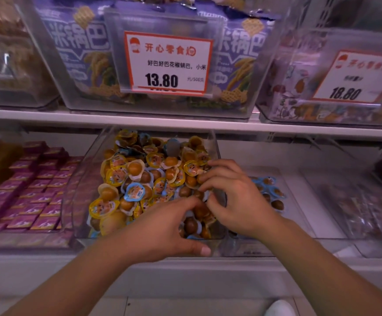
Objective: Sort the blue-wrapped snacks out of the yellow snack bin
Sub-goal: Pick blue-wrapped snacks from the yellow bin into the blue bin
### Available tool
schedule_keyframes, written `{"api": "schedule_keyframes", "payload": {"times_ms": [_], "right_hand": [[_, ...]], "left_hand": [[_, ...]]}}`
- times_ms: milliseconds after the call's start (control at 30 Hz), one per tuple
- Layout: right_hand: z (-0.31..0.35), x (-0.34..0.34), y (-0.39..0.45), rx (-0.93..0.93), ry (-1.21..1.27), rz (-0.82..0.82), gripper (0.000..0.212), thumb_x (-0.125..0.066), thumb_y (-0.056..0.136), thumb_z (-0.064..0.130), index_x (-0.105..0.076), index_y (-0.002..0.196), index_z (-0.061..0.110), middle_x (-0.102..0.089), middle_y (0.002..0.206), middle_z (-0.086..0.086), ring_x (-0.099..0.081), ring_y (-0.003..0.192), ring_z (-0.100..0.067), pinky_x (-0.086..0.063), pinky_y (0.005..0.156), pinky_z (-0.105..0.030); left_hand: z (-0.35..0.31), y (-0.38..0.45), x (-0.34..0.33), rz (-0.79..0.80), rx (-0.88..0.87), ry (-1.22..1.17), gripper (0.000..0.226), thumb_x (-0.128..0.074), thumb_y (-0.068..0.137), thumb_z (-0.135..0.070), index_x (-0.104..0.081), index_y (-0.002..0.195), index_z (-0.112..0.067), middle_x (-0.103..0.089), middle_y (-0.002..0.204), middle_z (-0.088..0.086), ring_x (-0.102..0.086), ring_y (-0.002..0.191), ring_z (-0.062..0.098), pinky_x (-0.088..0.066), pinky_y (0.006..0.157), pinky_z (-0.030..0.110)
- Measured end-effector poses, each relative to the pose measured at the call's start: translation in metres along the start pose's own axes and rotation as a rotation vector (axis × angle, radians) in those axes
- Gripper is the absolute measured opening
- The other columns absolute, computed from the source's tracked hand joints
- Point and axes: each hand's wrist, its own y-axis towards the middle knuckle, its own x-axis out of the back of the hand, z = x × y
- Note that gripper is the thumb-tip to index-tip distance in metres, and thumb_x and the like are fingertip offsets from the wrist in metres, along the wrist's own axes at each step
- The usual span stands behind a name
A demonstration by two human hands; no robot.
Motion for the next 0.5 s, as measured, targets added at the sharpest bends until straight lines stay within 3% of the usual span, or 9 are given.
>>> {"api": "schedule_keyframes", "payload": {"times_ms": [100,233,367,500], "right_hand": [[0.001,-0.001,-0.001,0.018,0.013,-0.026,0.021,-0.057,0.082,0.021,-0.076,0.088,0.014,-0.071,0.101,0.004,-0.052,0.123,-0.017,-0.049,0.095,-0.042],[0.002,-0.002,-0.001,0.048,0.019,-0.093,0.021,-0.057,0.083,0.019,-0.076,0.088,0.013,-0.071,0.098,0.003,-0.058,0.113,-0.017,-0.051,0.091,-0.041],[0.005,-0.004,0.002,0.057,0.028,-0.145,0.021,-0.056,0.082,0.019,-0.076,0.087,0.013,-0.071,0.093,0.004,-0.062,0.103,-0.015,-0.051,0.088,-0.043],[0.005,-0.006,0.004,0.051,0.023,-0.148,0.02,-0.056,0.082,0.018,-0.075,0.086,0.014,-0.071,0.091,0.004,-0.064,0.101,-0.016,-0.05,0.087,-0.045]], "left_hand": [[0.001,0.002,0.004,0.034,0.001,-0.151,0.046,-0.079,0.064,-0.066,-0.064,0.099,-0.04,-0.061,0.099,-0.022,-0.058,0.094,-0.004,-0.05,0.082,0.025],[-0.001,0.002,0.009,0.082,0.013,-0.19,0.035,-0.081,0.069,-0.056,-0.067,0.091,-0.033,-0.067,0.089,-0.01,-0.061,0.083,0.005,-0.052,0.076,0.038],[0.0,-0.001,0.012,0.125,-0.008,-0.136,0.042,-0.081,0.07,-0.057,-0.063,0.1,-0.034,-0.066,0.094,-0.012,-0.061,0.086,0.004,-0.053,0.075,0.034],[0.001,-0.001,0.01,0.109,0.028,-0.206,0.043,-0.086,0.068,-0.048,-0.064,0.103,-0.036,-0.065,0.098,-0.017,-0.06,0.091,-0.001,-0.053,0.077,0.022]]}}
